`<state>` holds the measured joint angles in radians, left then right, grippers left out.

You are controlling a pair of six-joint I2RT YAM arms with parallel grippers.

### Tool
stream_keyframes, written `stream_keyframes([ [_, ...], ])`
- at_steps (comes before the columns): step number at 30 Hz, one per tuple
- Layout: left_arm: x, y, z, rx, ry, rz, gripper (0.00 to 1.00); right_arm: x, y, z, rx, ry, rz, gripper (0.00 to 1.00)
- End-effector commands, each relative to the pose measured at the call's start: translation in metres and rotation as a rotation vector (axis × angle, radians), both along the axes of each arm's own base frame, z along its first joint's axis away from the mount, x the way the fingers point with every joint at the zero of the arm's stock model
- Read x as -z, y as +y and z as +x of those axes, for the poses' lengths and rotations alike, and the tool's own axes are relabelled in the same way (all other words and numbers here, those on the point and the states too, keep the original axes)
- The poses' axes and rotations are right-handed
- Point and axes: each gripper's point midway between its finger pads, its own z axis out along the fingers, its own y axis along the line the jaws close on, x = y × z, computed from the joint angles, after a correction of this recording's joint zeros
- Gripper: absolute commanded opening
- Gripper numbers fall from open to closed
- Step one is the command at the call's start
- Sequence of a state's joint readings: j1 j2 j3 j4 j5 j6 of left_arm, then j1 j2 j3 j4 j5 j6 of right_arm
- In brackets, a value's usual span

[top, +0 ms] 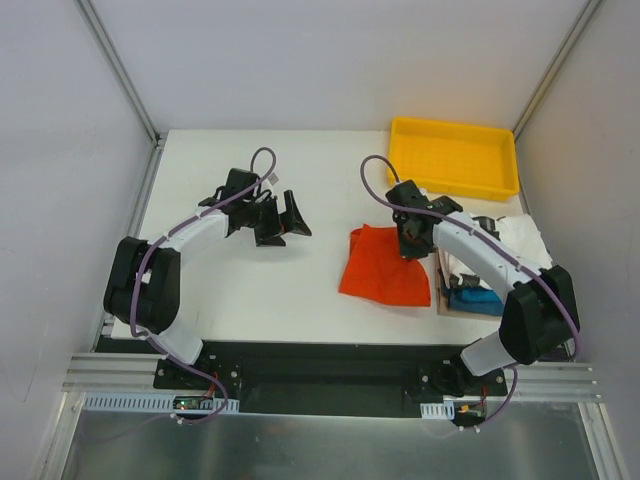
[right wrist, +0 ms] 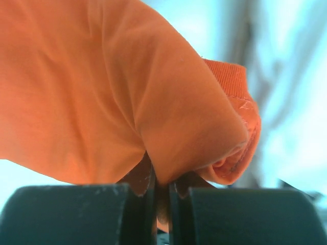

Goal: Fold and stack the t-shirts
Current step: Put the neatly folded tshirt into the corner of the board with the right arm

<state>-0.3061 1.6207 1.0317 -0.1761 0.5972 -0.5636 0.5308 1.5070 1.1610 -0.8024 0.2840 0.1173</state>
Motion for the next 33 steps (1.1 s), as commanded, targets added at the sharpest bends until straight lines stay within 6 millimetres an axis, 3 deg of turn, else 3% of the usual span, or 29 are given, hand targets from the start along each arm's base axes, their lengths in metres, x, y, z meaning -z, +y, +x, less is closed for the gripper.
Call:
stream_keyframes([
  [1, -0.006, 0.004, -0.001, 0.009, -0.037, 0.014, 0.99, -0.047, -0.061, -0.015, -0.004, -0.062, -0.282, 0.01],
  [12, 0.007, 0.006, -0.001, 0.026, -0.016, 0.039, 0.99, -0.124, -0.105, -0.01, -0.068, -0.126, -0.575, 0.01],
  [16, 0.007, 0.007, 0.001, 0.024, -0.023, 0.049, 0.99, -0.158, -0.105, -0.009, -0.064, -0.186, -0.552, 0.01],
  [24, 0.01, 0.009, 0.0, 0.022, -0.019, 0.058, 0.99, -0.203, -0.104, -0.019, -0.111, -0.267, -0.459, 0.01],
  [28, 0.008, 0.009, -0.001, 0.023, -0.026, 0.059, 0.99, -0.217, -0.109, -0.022, -0.127, -0.29, -0.436, 0.01],
  [33, 0.007, 0.01, -0.001, 0.024, -0.031, 0.06, 0.99, -0.21, -0.119, -0.029, -0.128, -0.212, -0.413, 0.01],
])
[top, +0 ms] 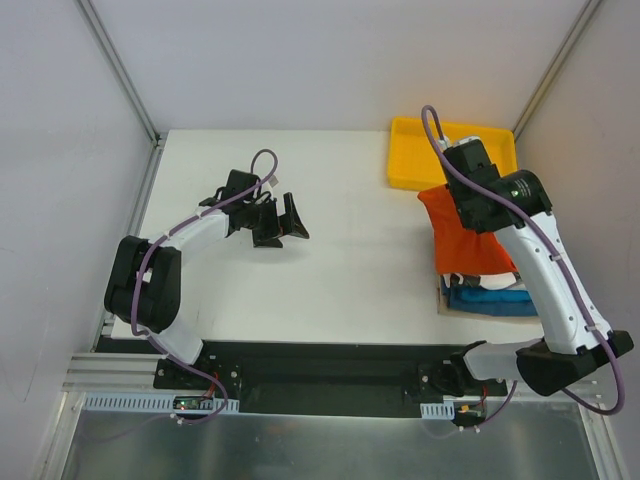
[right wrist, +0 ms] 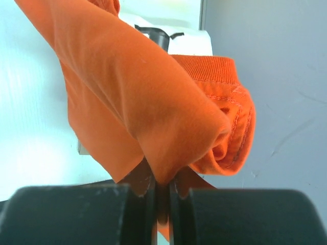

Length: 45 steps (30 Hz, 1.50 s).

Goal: Fold and stack the t-shirts
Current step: Put the neatly folded tshirt into the corner of the board with the right arm

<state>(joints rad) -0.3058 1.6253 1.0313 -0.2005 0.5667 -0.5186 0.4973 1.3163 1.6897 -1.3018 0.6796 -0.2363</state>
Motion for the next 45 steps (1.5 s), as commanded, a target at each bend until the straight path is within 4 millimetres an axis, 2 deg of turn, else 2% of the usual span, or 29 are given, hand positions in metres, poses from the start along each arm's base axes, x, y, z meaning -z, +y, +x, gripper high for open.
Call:
stream_keyframes([
  [1, -0.001, 0.004, 0.0, 0.013, -0.02, 0.014, 0.99, 0.0, -0.02, -0.015, 0.003, 0.093, -0.025, 0.01],
  [5, 0.002, 0.004, 0.0, 0.013, -0.014, 0.016, 0.99, 0.012, -0.026, -0.012, 0.01, 0.167, -0.036, 0.01],
  [9, 0.003, 0.004, 0.001, 0.015, -0.014, 0.018, 0.99, 0.034, -0.029, 0.004, 0.0, 0.264, -0.062, 0.01],
  [11, 0.003, 0.005, 0.001, 0.013, -0.014, 0.021, 0.99, 0.039, -0.045, 0.011, 0.061, 0.29, -0.091, 0.01],
  [18, 0.006, 0.009, 0.002, 0.012, -0.018, 0.03, 0.99, 0.081, -0.081, 0.042, 0.165, 0.434, -0.087, 0.01],
  [22, 0.008, 0.01, 0.003, 0.015, -0.011, 0.032, 0.99, 0.092, -0.11, 0.054, 0.261, 0.469, -0.079, 0.01],
  [24, 0.01, 0.01, 0.002, 0.018, -0.007, 0.033, 0.99, 0.1, -0.113, 0.06, 0.265, 0.494, -0.079, 0.01],
  [25, 0.01, 0.011, 0.002, 0.017, -0.006, 0.035, 0.99, 0.103, -0.121, 0.059, 0.289, 0.501, -0.07, 0.02],
  [27, 0.012, 0.011, 0.002, 0.016, -0.004, 0.039, 0.99, 0.109, -0.123, 0.059, 0.305, 0.512, -0.055, 0.11],
  [30, 0.013, 0.011, 0.003, 0.017, -0.002, 0.041, 0.99, 0.119, -0.124, 0.057, 0.339, 0.514, -0.024, 0.52],
  [31, 0.013, 0.011, 0.002, 0.016, 0.001, 0.041, 0.99, 0.12, -0.128, 0.055, 0.363, 0.512, -0.031, 0.96],
  [34, 0.009, 0.011, 0.003, 0.015, -0.005, 0.038, 0.99, 0.117, -0.13, 0.056, 0.409, 0.46, -0.021, 0.96],
  [36, 0.006, 0.011, 0.003, 0.014, -0.015, 0.035, 0.99, 0.109, -0.125, 0.057, 0.424, 0.384, 0.03, 0.96],
  [37, 0.0, 0.011, 0.003, 0.013, -0.029, 0.03, 0.99, 0.107, -0.118, 0.065, 0.413, 0.325, 0.085, 0.96],
  [39, -0.006, 0.012, 0.003, 0.004, -0.046, 0.032, 0.99, 0.096, -0.108, 0.062, 0.404, 0.216, 0.164, 0.96],
  [40, -0.016, 0.014, 0.002, -0.003, -0.077, 0.033, 0.99, 0.095, -0.097, 0.074, 0.381, 0.132, 0.244, 0.96],
  [41, -0.019, 0.016, 0.001, -0.011, -0.087, 0.04, 0.99, 0.09, -0.09, 0.065, 0.364, 0.079, 0.285, 0.96],
  [42, -0.022, 0.022, 0.003, -0.037, -0.107, 0.067, 0.99, 0.088, -0.084, 0.064, 0.35, 0.035, 0.325, 0.96],
  [43, -0.034, 0.025, 0.003, -0.056, -0.143, 0.075, 0.99, 0.082, -0.072, 0.074, 0.306, -0.04, 0.402, 0.96],
  [44, -0.035, 0.032, 0.0, -0.079, -0.141, 0.103, 0.99, 0.065, -0.064, 0.069, 0.279, -0.123, 0.454, 0.96],
  [45, -0.037, 0.042, 0.003, -0.132, -0.158, 0.149, 0.99, 0.076, -0.056, 0.062, 0.262, -0.119, 0.492, 0.96],
])
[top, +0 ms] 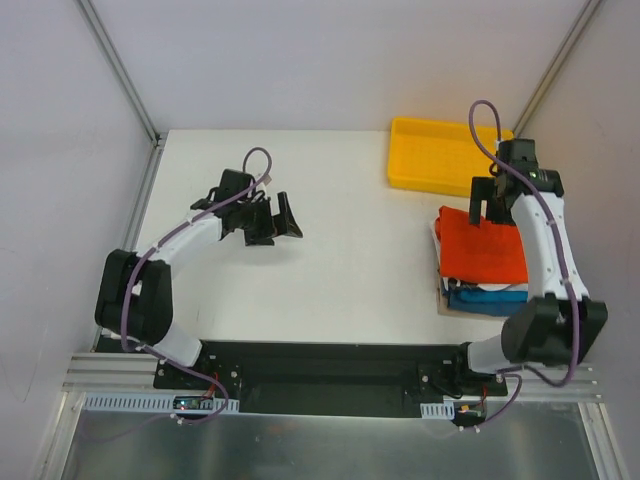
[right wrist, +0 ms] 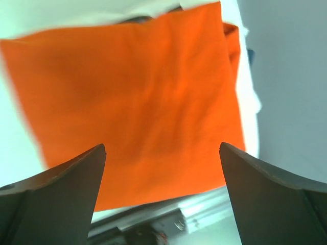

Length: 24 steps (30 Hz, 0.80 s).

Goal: Fold and stack the t-shirts
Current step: Put the neatly folded tshirt into the corner of the board with the right arm

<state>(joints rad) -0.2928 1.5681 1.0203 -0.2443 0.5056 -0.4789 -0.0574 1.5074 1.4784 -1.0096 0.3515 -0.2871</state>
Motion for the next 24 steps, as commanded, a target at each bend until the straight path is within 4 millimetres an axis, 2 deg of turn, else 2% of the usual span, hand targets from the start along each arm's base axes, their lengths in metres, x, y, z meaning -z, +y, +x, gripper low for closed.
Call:
stream_keyframes([
  [1, -0.045, 0.034, 0.004, -0.146, -0.159, 0.106, 0.99, -0.048, 0.052, 0.018, -0.082, -0.427, 0.275, 0.96],
  [2, -0.044, 0.042, -0.002, -0.175, -0.154, 0.136, 0.99, -0.061, 0.06, 0.009, -0.099, -0.5, 0.311, 0.96],
  [4, -0.056, 0.061, -0.006, -0.267, -0.209, 0.189, 0.99, -0.057, 0.08, 0.003, -0.159, -0.55, 0.404, 0.96],
  [5, -0.06, 0.068, -0.009, -0.302, -0.219, 0.201, 0.99, -0.069, 0.086, -0.006, -0.177, -0.612, 0.427, 0.96],
  [6, -0.061, 0.075, -0.014, -0.328, -0.229, 0.223, 0.99, -0.06, 0.094, -0.01, -0.201, -0.616, 0.466, 0.96],
  [9, -0.073, 0.098, -0.028, -0.438, -0.292, 0.252, 0.99, -0.067, 0.111, -0.025, -0.254, -0.69, 0.542, 0.96],
  [11, -0.078, 0.116, -0.039, -0.526, -0.339, 0.264, 0.99, -0.058, 0.121, -0.037, -0.286, -0.711, 0.591, 0.96],
  [12, -0.078, 0.121, -0.043, -0.556, -0.352, 0.269, 0.99, -0.062, 0.133, -0.038, -0.326, -0.738, 0.643, 0.96],
  [13, -0.078, 0.129, -0.051, -0.587, -0.379, 0.267, 0.99, -0.053, 0.138, -0.045, -0.344, -0.739, 0.668, 0.96],
  [16, -0.073, 0.145, -0.064, -0.679, -0.414, 0.268, 0.99, -0.05, 0.163, -0.054, -0.441, -0.756, 0.759, 0.96],
  [17, -0.071, 0.149, -0.066, -0.718, -0.414, 0.26, 0.99, -0.038, 0.175, -0.06, -0.474, -0.722, 0.787, 0.96],
  [18, -0.073, 0.152, -0.07, -0.733, -0.429, 0.248, 0.99, -0.034, 0.18, -0.059, -0.493, -0.724, 0.788, 0.96],
  [19, -0.065, 0.154, -0.073, -0.739, -0.421, 0.255, 0.99, -0.03, 0.184, -0.061, -0.505, -0.72, 0.784, 0.96],
  [20, -0.064, 0.154, -0.074, -0.746, -0.423, 0.25, 0.99, -0.015, 0.189, -0.064, -0.513, -0.692, 0.786, 0.96],
  [23, -0.057, 0.156, -0.078, -0.751, -0.419, 0.253, 0.99, -0.003, 0.218, -0.072, -0.619, -0.674, 0.806, 0.96],
  [24, -0.054, 0.157, -0.078, -0.751, -0.412, 0.263, 0.99, 0.006, 0.221, -0.071, -0.624, -0.675, 0.794, 0.96],
])
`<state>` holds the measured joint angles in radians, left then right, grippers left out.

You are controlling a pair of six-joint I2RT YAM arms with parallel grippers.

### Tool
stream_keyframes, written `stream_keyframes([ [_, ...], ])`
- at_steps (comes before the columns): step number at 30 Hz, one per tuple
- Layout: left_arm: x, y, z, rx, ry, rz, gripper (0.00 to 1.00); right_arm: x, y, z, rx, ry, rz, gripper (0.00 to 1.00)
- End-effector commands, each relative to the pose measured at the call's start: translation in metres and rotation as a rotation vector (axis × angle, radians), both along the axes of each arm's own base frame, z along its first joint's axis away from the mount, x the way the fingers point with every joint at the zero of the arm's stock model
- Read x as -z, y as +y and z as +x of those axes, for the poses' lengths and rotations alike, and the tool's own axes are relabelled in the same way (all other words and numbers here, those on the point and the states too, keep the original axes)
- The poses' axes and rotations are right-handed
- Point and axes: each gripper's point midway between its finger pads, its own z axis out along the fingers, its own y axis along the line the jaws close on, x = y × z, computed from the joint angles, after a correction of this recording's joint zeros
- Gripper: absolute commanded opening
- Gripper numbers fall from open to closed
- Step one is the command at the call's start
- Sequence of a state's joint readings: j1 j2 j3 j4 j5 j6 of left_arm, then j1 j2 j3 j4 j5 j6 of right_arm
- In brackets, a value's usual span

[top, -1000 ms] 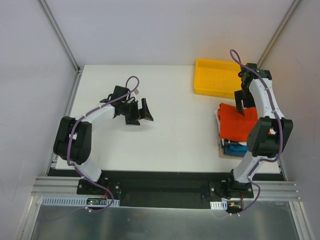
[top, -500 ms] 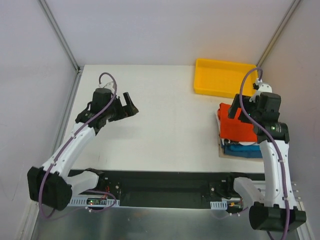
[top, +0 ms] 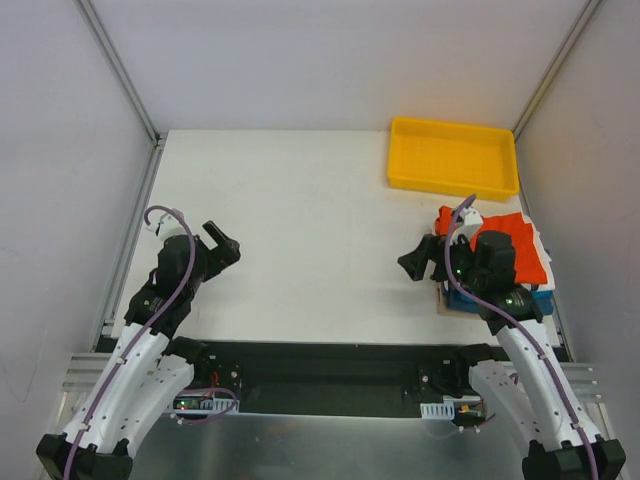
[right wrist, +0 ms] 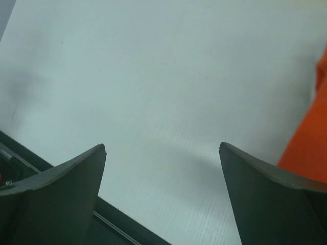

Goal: Fold and stack the t-shirts
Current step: Put the neatly folded tshirt into the corner of the board with the right arm

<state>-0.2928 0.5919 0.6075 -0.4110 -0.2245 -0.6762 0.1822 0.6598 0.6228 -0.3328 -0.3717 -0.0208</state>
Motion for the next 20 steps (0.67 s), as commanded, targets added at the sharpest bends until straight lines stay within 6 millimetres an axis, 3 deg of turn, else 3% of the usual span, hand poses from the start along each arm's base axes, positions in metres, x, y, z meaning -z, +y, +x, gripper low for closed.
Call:
stream_keyframes([
  [1, 0.012, 0.014, -0.001, -0.082, 0.025, 0.017, 0.99, -0.003, 0.03, 0.003, -0.089, -0.109, 0.024, 0.96],
  [8, 0.016, 0.008, 0.002, -0.052, 0.057, 0.023, 0.99, 0.014, 0.039, 0.0, -0.124, -0.115, -0.042, 0.96],
  [17, 0.018, 0.009, 0.003, -0.063, 0.065, 0.017, 0.99, 0.024, 0.027, 0.007, -0.046, -0.12, -0.083, 0.96],
  [20, 0.016, 0.006, 0.004, -0.048, 0.069, 0.019, 0.99, 0.015, 0.023, 0.008, -0.018, -0.153, -0.08, 0.96],
])
